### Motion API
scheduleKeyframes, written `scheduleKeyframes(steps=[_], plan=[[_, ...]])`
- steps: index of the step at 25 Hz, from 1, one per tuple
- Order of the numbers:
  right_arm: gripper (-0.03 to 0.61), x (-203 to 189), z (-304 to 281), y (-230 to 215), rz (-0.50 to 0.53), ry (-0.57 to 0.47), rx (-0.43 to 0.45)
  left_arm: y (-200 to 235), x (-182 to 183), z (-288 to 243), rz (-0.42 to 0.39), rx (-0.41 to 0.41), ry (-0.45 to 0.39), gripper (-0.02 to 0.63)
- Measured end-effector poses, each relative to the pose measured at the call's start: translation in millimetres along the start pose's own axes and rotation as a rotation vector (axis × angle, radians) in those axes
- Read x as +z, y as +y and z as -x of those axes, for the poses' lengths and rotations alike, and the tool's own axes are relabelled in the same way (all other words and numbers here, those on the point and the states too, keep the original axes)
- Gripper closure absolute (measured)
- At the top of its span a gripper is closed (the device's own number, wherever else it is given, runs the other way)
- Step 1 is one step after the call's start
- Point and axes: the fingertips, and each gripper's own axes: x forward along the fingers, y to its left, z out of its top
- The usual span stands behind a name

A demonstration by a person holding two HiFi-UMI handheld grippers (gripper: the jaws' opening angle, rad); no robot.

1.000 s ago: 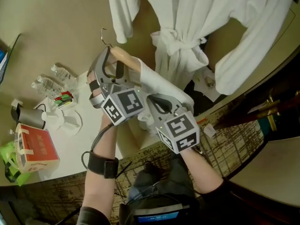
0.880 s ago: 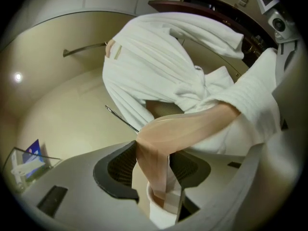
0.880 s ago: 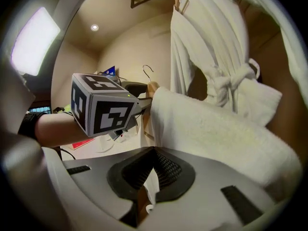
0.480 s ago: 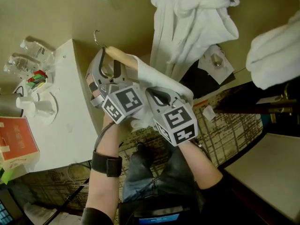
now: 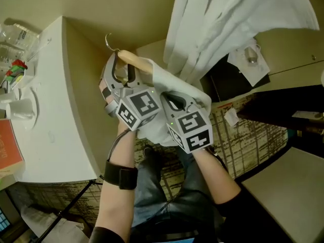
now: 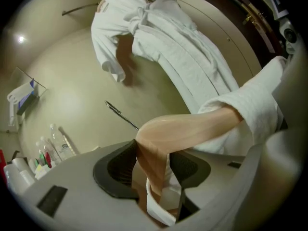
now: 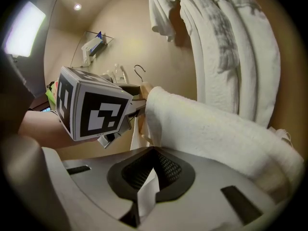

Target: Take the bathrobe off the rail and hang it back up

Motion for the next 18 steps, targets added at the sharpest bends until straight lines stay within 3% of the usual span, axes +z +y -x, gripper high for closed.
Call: scheduleKeyframes(steps=[6, 12, 18], plan=[[0.563, -52.7, -46.0, -21.5, 0.006, 0.058, 0.004, -44.2, -73.1, -24.2, 0.010, -0.011, 0.086, 0.402], [0.563, -108.1, -92.8, -45.3, 0.002, 0.136, -0.017, -90.8, -150.4, -42.7, 0.143, -0.023, 0.205, 0.402], [0.561, -151.6, -127.8, -59.8, -0.013, 0.182, -0.028, -135.8, -217.9, -59.6, 0.181, -0.066, 0.259, 0.402]])
